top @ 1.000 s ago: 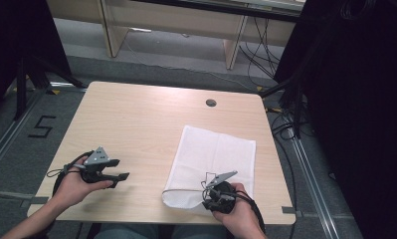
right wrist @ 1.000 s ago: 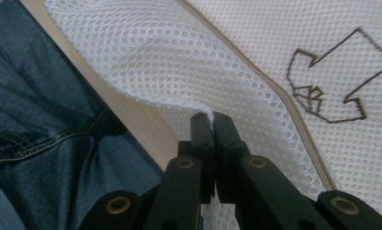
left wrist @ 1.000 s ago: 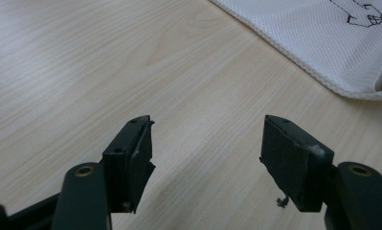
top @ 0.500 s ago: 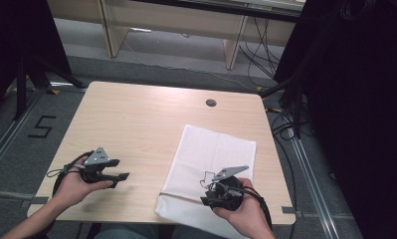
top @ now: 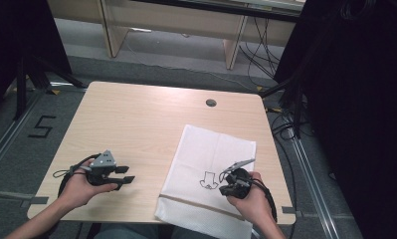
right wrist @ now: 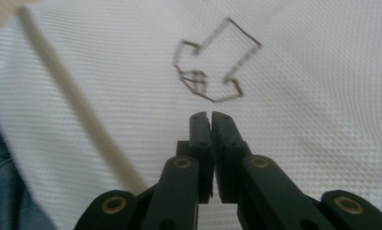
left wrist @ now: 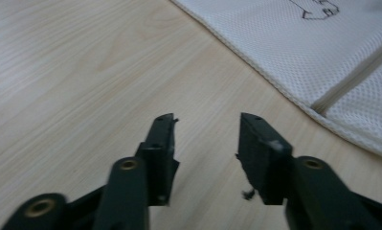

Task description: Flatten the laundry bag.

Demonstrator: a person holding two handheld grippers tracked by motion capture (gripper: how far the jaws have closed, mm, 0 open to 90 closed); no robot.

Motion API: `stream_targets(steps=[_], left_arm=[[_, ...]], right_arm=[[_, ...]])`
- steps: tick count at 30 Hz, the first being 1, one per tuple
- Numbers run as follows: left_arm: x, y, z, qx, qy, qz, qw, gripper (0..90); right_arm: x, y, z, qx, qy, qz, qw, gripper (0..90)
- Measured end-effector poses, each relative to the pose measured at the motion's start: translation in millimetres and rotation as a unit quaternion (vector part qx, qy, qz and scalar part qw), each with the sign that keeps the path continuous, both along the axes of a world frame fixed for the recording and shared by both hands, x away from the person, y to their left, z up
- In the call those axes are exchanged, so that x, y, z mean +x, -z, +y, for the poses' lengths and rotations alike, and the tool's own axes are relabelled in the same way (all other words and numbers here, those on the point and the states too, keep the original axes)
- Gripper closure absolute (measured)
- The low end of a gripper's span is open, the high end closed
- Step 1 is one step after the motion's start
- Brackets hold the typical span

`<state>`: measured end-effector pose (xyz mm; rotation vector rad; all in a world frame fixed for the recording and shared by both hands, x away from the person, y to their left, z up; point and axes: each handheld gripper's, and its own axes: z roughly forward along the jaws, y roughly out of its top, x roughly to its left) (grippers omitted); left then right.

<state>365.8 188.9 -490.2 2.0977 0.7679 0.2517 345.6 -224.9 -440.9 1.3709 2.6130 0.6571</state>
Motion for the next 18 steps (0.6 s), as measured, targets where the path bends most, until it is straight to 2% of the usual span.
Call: stream_targets(steps=[1,2,3,4,5,6,7,8,9,10,12,13,16,17,18], left_arm=[[-1.1,-2.2,-3.1,0.015,0.009,-0.004,0.9998,62.9],[-2.2,-3.6,-6.5,0.017,0.011,-0.001,0.9998,67.9],[-2.4,-6.2,-10.6,0.024,0.026,-0.003,0.9994,76.3],[-3.3,-6.3,-15.1,0.011,0.026,0.006,0.9996,76.3],[-3.3,-9.0,-25.5,0.013,0.038,0.012,0.9991,81.6],[-2.8,-9.7,-32.3,0.010,0.048,0.015,0.9987,84.3],[-2.8,-9.7,-32.3,0.010,0.048,0.015,0.9987,86.7],[-1.8,-11.8,-47.5,0.013,0.067,0.012,0.9976,88.5],[-1.8,-11.8,-47.5,0.013,0.067,0.012,0.9976,89.3],[-1.3,-12.3,-55.6,0.015,0.076,0.008,0.9970,89.4],[1.8,-11.7,-71.0,0.027,0.094,0.003,0.9952,89.5],[2.8,-10.6,-75.6,0.031,0.096,0.004,0.9949,89.5],[9.3,-5.4,-89.4,0.047,0.111,-0.002,0.9928,89.3],[11.2,-1.7,-96.9,0.040,0.112,0.000,0.9929,88.9],[12.3,-0.4,-99.1,0.040,0.115,-0.001,0.9926,84.7]], right_arm=[[3.9,5.4,-5.3,-0.003,0.010,0.008,0.9999,89.1],[8.4,10.6,-10.4,-0.009,0.013,0.006,0.9999,89.1],[14.7,17.5,-17.2,-0.019,0.046,0.018,0.9986,89.2],[14.7,17.5,-17.2,-0.019,0.046,0.018,0.9986,89.2],[22.7,23.8,-23.8,-0.026,0.062,0.017,0.9976,89.4],[26.3,26.4,-25.4,-0.022,0.078,0.023,0.9964,89.9],[31.2,29.3,-28.1,-0.024,0.081,0.022,0.9962,90.0],[34.8,31.3,-29.0,-0.026,0.089,0.025,0.9954,90.0],[34.8,31.3,-29.0,-0.026,0.089,0.025,0.9954,90.0],[40.0,33.1,-28.6,-0.026,0.107,0.036,0.9933,90.0],[41.9,33.9,-27.9,-0.030,0.109,0.037,0.9929,90.0],[43.7,34.7,-26.7,-0.032,0.111,0.041,0.9924,90.0],[45.6,35.9,-25.4,-0.034,0.103,0.042,0.9933,90.0],[46.1,35.6,-25.0,-0.038,0.099,0.041,0.9935,90.0],[47.2,36.2,-23.2,-0.038,0.100,0.038,0.9935,90.0]])
